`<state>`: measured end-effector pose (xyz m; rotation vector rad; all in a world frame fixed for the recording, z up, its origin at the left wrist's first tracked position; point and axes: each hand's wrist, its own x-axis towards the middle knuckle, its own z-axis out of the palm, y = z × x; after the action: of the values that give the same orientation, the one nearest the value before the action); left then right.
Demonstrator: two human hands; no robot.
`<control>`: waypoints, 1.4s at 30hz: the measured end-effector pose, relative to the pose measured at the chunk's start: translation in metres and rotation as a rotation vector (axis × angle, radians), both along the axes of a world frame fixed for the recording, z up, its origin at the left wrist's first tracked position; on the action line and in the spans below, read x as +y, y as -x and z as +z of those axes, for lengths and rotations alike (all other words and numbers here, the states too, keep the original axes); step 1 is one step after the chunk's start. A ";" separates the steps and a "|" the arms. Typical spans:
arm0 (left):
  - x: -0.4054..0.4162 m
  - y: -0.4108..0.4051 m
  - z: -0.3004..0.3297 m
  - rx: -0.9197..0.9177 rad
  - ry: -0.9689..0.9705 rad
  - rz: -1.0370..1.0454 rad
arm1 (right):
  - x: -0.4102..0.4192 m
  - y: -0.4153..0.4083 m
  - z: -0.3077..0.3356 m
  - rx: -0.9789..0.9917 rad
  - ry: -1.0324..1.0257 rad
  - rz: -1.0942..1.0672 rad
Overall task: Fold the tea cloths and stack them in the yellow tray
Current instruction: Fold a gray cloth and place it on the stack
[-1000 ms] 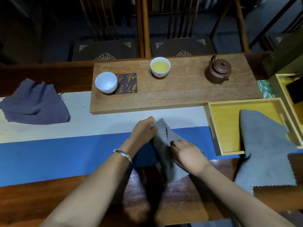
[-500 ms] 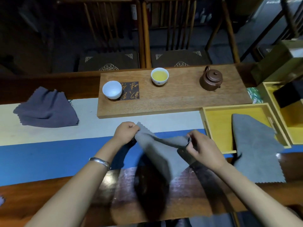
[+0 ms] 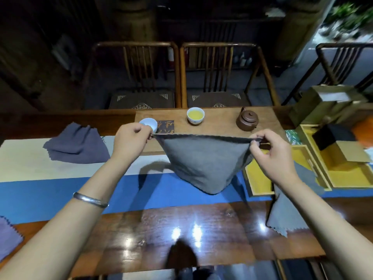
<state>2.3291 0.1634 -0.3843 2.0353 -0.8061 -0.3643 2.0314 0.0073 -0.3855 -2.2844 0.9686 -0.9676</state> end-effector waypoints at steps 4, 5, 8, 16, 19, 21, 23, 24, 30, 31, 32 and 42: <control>0.011 0.010 0.030 -0.173 0.073 0.024 | -0.002 0.002 0.027 -0.029 0.062 0.003; 0.014 0.012 0.033 -0.186 0.081 0.020 | -0.001 0.003 0.030 -0.035 0.058 -0.001; 0.029 0.020 0.035 -0.070 0.128 0.003 | 0.005 0.008 0.033 -0.054 0.051 0.000; 0.090 0.065 -0.038 0.204 0.071 -0.085 | 0.049 0.046 -0.026 0.019 -0.237 0.118; 0.120 0.086 -0.075 0.371 0.047 -0.101 | 0.065 0.069 -0.059 0.099 -0.409 0.160; 0.138 0.098 -0.098 0.471 0.001 -0.111 | 0.076 0.082 -0.080 0.186 -0.489 0.191; 0.155 0.106 -0.118 0.527 -0.065 -0.107 | 0.086 0.093 -0.099 0.237 -0.543 0.201; 0.160 0.107 -0.127 0.521 -0.101 -0.106 | 0.089 0.097 -0.108 0.261 -0.564 0.196; 0.150 0.105 -0.147 0.573 -0.081 -0.007 | 0.084 0.100 -0.142 0.276 -0.633 0.194; 0.144 0.102 -0.150 0.589 -0.077 0.024 | 0.082 0.098 -0.146 0.261 -0.636 0.190; 0.137 0.098 -0.153 0.593 -0.082 0.042 | 0.078 0.094 -0.149 0.248 -0.636 0.181; 0.076 0.057 -0.192 0.472 -0.151 0.116 | 0.024 0.046 -0.185 0.204 -0.721 -0.052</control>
<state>2.2717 0.2396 -0.5763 2.0057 -0.3777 -0.8218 1.9854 0.0312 -0.5710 -1.7599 1.2196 -0.3112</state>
